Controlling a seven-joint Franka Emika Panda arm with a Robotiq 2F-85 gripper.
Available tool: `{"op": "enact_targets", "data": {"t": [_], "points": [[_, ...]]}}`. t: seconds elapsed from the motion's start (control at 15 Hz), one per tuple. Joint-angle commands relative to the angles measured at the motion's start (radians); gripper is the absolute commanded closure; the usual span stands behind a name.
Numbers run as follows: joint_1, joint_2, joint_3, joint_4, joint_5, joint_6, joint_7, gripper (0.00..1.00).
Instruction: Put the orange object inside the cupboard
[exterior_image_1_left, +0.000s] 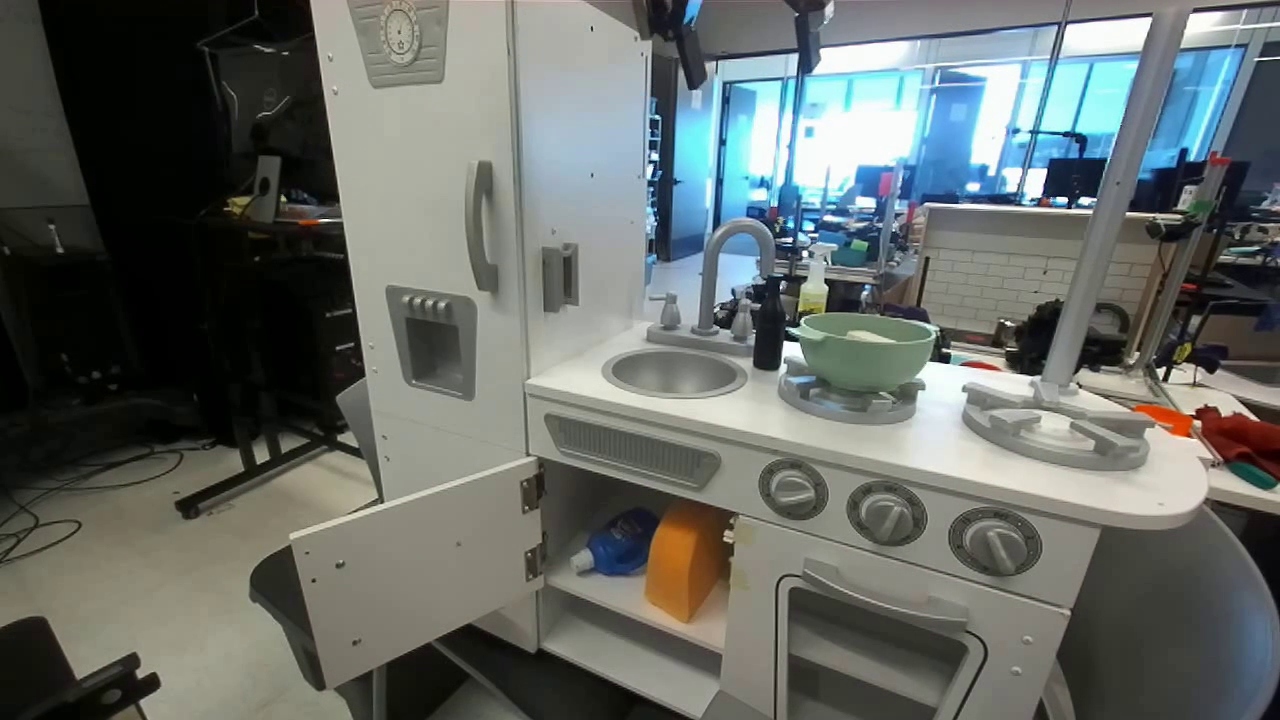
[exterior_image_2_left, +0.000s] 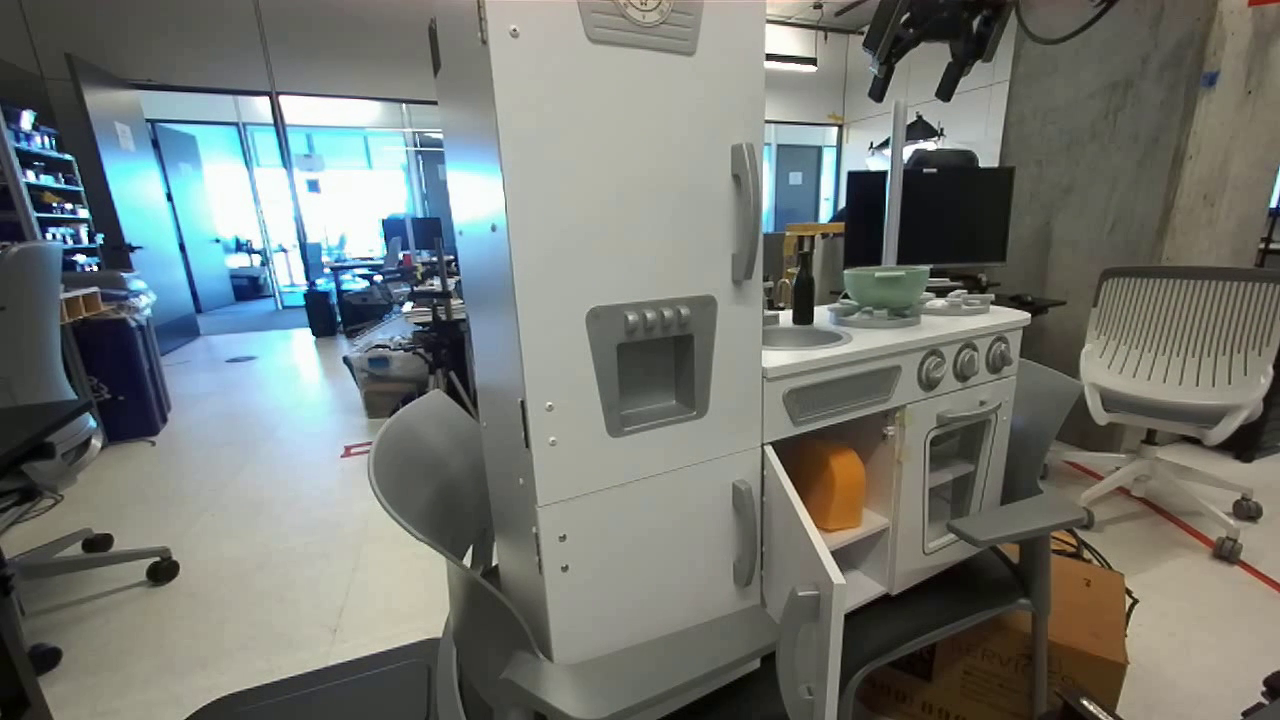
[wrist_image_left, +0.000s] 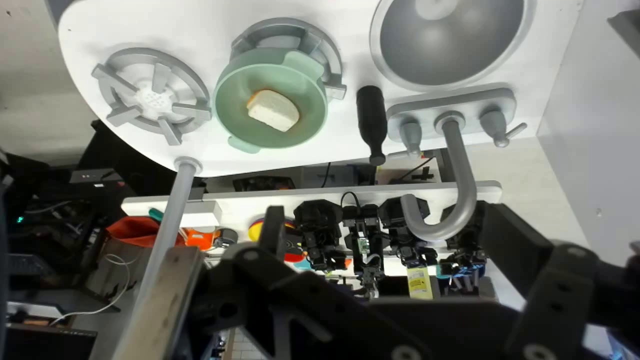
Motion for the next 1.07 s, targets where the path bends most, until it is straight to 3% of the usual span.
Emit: {"op": "enact_targets", "data": {"t": [0.0,0.4,1.0], "points": [[0.063,0.166,-0.075,0.253,0.009,-0.149,-0.007,0.00],[0.091,0.414,-0.093,0.556,0.018,-0.297,-0.036,0.00],[0.118,0.769,-0.089,0.965,0.019,-0.358,-0.029,0.00]]}}
